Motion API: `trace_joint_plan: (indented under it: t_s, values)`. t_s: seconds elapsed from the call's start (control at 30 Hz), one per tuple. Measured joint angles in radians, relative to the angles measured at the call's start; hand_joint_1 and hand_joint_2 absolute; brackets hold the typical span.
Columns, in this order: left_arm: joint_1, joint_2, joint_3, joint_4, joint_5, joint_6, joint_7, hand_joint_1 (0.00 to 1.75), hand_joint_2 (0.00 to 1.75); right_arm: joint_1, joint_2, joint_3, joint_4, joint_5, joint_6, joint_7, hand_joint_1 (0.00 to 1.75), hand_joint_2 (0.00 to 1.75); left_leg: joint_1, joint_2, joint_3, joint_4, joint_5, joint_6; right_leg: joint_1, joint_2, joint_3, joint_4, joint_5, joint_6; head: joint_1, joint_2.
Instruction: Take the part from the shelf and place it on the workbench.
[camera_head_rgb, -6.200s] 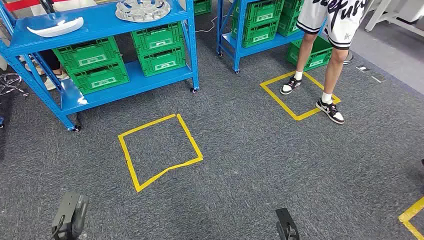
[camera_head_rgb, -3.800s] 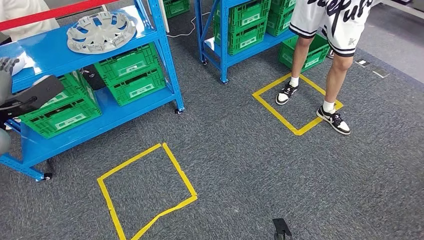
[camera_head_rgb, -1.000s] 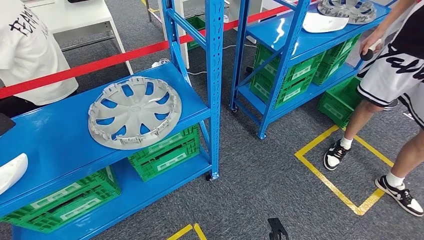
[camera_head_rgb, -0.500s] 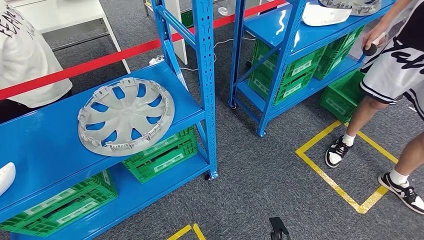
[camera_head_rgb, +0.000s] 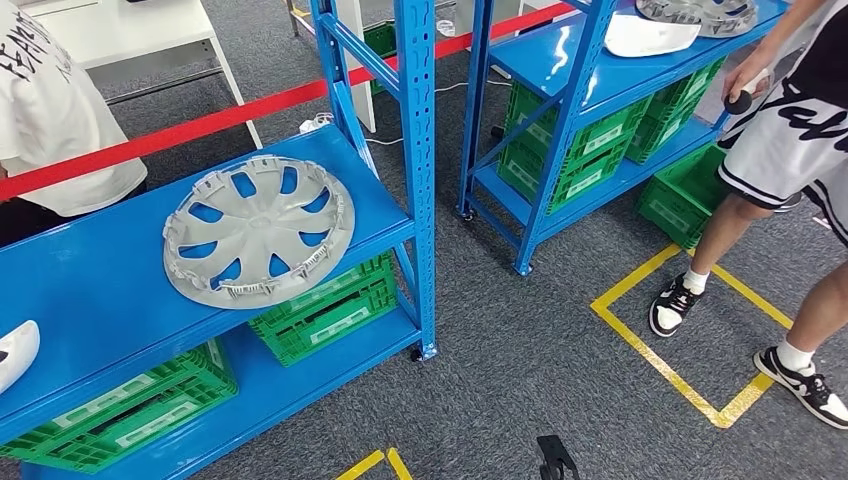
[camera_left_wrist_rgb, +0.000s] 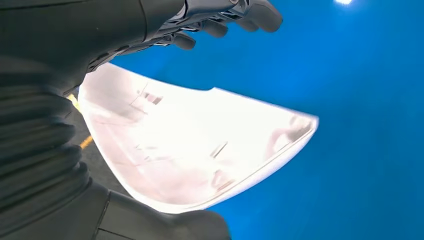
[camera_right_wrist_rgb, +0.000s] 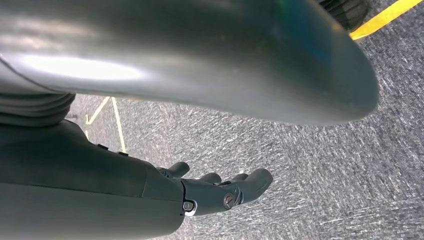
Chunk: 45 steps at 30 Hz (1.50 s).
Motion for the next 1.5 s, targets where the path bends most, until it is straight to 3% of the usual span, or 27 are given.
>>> trace_joint_plan:
  t_s: [0.57, 0.7, 0.73, 0.9, 1.5]
  values:
    - [0.071, -0.010, -0.027, 0.001, -0.055, -0.036, 0.006, 0.00, 1.75, -0.001, 0.000, 0.000, 0.000, -0.001, -0.004, 0.004, 0.00, 0.00, -0.002, 0.000, 0.000, 0.003, -0.002, 0.003, 0.000, 0.000, 0.001, -0.001, 0.001, 0.002, 0.000, 0.000]
    - [0.087, -0.017, -0.037, 0.001, -0.094, 0.043, 0.019, 1.71, 1.75, -0.001, 0.000, 0.000, 0.000, -0.005, -0.007, 0.003, 0.00, 0.00, -0.002, 0.000, 0.000, 0.004, -0.002, 0.003, 0.000, 0.000, 0.001, -0.001, 0.001, 0.002, 0.000, 0.000]
    - [0.090, -0.021, -0.042, 0.000, -0.108, 0.074, 0.023, 1.75, 1.75, -0.001, 0.000, 0.000, 0.000, -0.007, -0.008, 0.003, 0.00, 0.00, -0.002, 0.000, 0.000, 0.004, -0.002, 0.003, 0.000, 0.000, 0.001, -0.001, 0.001, 0.002, 0.000, 0.000]
    - [0.105, -0.043, -0.068, 0.000, -0.151, 0.164, 0.024, 1.75, 1.75, -0.001, 0.001, 0.000, 0.000, -0.008, -0.013, 0.006, 0.00, 0.00, -0.002, 0.000, 0.000, 0.004, -0.002, 0.003, 0.000, 0.000, 0.002, -0.001, 0.001, 0.002, 0.000, 0.000]
    - [0.120, -0.069, -0.085, -0.006, -0.180, 0.206, 0.004, 1.75, 1.75, -0.001, 0.001, 0.000, 0.000, -0.008, -0.015, 0.008, 0.00, 0.00, -0.002, 0.000, 0.000, 0.005, -0.003, 0.004, -0.001, 0.001, 0.002, -0.001, 0.001, 0.002, 0.000, 0.000]
